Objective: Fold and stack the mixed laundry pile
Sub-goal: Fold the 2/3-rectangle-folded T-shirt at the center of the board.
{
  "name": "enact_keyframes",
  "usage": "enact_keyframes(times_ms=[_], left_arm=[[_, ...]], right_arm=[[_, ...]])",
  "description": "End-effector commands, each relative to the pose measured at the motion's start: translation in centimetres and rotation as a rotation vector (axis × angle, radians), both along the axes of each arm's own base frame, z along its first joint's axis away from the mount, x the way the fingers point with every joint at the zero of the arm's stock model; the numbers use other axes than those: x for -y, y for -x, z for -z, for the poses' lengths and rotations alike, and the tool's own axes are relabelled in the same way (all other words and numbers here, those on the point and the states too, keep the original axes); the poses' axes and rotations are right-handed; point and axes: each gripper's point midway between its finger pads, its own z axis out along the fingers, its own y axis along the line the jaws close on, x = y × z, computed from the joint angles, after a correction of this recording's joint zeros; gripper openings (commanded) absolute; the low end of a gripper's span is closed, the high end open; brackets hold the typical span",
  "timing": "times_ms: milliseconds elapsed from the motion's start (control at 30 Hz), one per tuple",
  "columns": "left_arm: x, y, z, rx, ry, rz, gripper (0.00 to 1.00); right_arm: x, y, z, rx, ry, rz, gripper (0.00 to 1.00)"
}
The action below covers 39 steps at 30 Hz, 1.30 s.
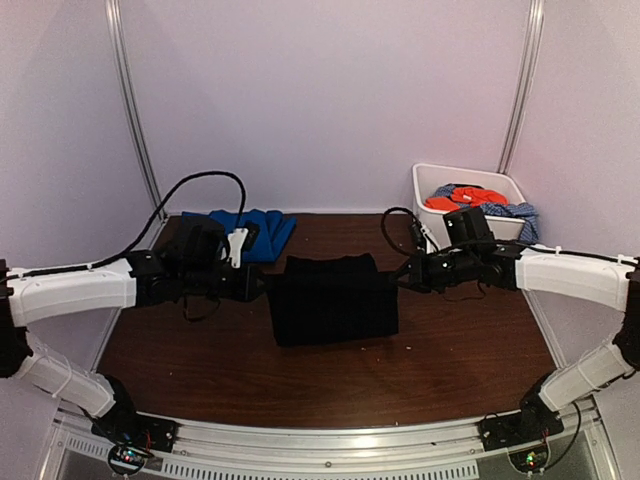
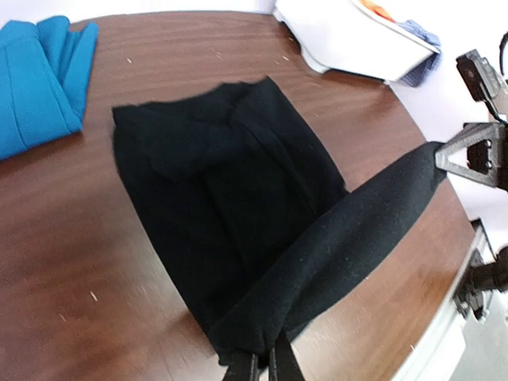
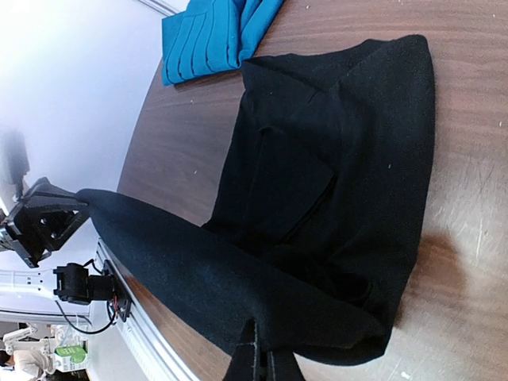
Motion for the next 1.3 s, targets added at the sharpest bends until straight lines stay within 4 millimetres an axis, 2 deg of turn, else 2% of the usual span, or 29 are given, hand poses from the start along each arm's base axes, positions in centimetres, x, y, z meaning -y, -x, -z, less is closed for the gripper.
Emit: enact_keyframes(times_ms=[0, 133, 200, 267, 333, 400, 500, 600, 700, 800, 933, 1067, 1167, 1267], left_arm=[[0.4, -5.5, -1.7, 0.097, -0.046, -0.021, 0.00], [1.4, -9.8, -0.7, 0.082, -0.033, -0.023, 0.00], [1.5, -11.9, 0.7, 0.069, -0.040, -0.035, 0.00], [1.7, -14.0, 2.5, 0.061, -0.044, -0.046, 0.00], [2.0, -15.8, 4.2, 0.060, -0.059, -0.048, 0.00], [2.8, -18.0, 5.3, 0.094, -0.063, -0.046, 0.00], [4.3, -19.7, 8.1, 0.082, -0.064, -0.012, 0.00], [4.7, -20.2, 10.9, 0.053, -0.079, -0.010, 0.00], [4.4, -19.6, 12.4, 0.020, -0.091, -0.013, 0.00], [3.7, -17.8, 12.5, -0.003, -0.085, -0.007, 0.00], [2.4, -14.5, 10.9, -0.002, -0.095, 0.003, 0.00], [0.9, -12.5, 8.6, 0.008, -0.095, -0.008, 0.00], [0.6, -12.3, 7.6, 0.015, -0.101, -0.007, 0.00], [0.7, -13.3, 7.1, 0.036, -0.114, -0.023, 0.00]], right_arm=[[-0.1, -5.1, -1.2, 0.089, 0.010, -0.001, 0.00], [-0.4, -9.9, -1.0, 0.106, -0.007, 0.001, 0.00], [-0.2, -12.2, -0.1, 0.111, -0.007, 0.023, 0.00], [-0.3, -14.2, 1.4, 0.104, -0.019, 0.032, 0.00], [-0.2, -15.9, 3.7, 0.081, -0.001, 0.045, 0.00], [-0.3, -17.6, 5.5, 0.085, 0.007, 0.049, 0.00], [-0.1, -19.7, 8.8, 0.083, 0.042, 0.074, 0.00], [-0.2, -20.7, 11.2, 0.068, 0.066, 0.068, 0.00], [-0.5, -20.1, 12.8, 0.036, 0.060, 0.052, 0.00], [-0.9, -17.9, 13.0, 0.016, 0.045, 0.034, 0.00], [-1.7, -13.3, 10.6, 0.010, 0.001, 0.005, 0.00], [-2.0, -10.0, 6.9, 0.036, -0.037, -0.008, 0.00], [-1.8, -9.2, 5.6, 0.042, -0.045, -0.008, 0.00], [-1.9, -10.3, 5.4, 0.060, -0.013, -0.010, 0.00]])
